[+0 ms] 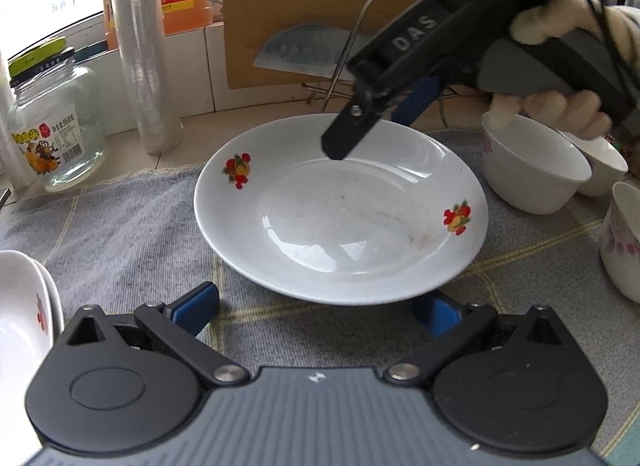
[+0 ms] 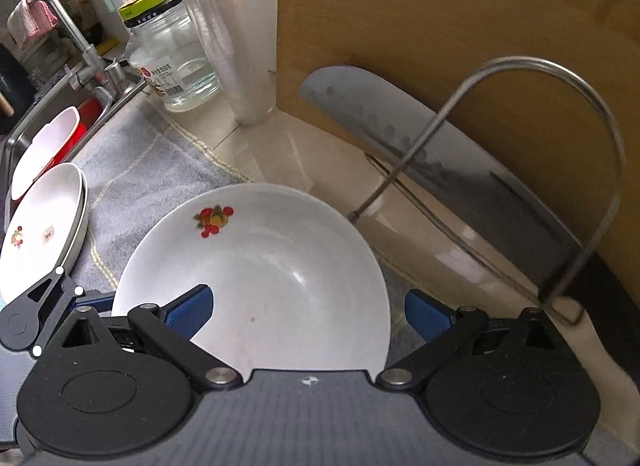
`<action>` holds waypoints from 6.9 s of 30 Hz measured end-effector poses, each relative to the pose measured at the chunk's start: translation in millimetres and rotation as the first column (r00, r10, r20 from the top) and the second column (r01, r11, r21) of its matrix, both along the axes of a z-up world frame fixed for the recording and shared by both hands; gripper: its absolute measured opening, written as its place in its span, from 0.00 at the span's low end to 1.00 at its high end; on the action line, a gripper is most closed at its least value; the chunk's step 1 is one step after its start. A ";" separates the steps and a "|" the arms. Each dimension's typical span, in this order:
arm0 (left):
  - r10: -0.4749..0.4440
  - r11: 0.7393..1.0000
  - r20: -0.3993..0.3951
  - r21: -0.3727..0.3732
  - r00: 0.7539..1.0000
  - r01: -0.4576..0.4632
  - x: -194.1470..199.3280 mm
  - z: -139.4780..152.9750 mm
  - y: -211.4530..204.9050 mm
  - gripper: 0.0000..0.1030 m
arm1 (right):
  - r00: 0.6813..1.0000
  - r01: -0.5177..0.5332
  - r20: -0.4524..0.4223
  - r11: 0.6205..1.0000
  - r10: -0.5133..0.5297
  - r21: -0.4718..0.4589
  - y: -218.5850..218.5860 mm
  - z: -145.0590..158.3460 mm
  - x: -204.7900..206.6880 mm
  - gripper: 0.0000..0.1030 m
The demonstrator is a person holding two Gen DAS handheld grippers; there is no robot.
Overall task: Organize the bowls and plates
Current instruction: 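Close the right tool on the rim of the fruit-decal plate, then lift the plate with the right tool and swing it toward the sink, then carry the held plate with the right tool over the plate stack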
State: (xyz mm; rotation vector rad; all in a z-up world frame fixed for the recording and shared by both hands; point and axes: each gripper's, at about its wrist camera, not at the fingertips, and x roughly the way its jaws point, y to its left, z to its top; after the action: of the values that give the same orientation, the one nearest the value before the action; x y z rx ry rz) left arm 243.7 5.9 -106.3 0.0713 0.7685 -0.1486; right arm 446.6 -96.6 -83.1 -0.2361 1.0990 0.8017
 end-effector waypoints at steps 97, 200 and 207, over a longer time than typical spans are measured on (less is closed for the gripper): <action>-0.074 0.997 0.036 -0.010 0.997 0.074 -60.2 45.7 32.1 0.99 | 0.977 -0.213 0.003 0.972 0.214 0.094 45.3 43.3 -54.4 0.98; 0.076 0.995 -0.237 -0.038 0.969 -0.088 -94.2 56.0 186.5 0.98 | 0.918 -0.397 0.012 0.918 0.396 0.006 238.2 32.3 -115.5 0.98; 0.085 0.995 -0.241 -0.021 0.967 -0.093 -94.5 59.5 187.6 0.98 | 0.918 -0.393 0.043 0.919 0.393 -0.019 240.3 29.7 -121.2 0.99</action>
State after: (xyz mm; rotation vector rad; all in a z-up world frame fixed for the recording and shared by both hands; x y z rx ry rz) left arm 149.2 193.5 -46.8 -0.0128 1.0094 -0.0849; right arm 325.4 143.6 -53.4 -0.4929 1.0248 1.1439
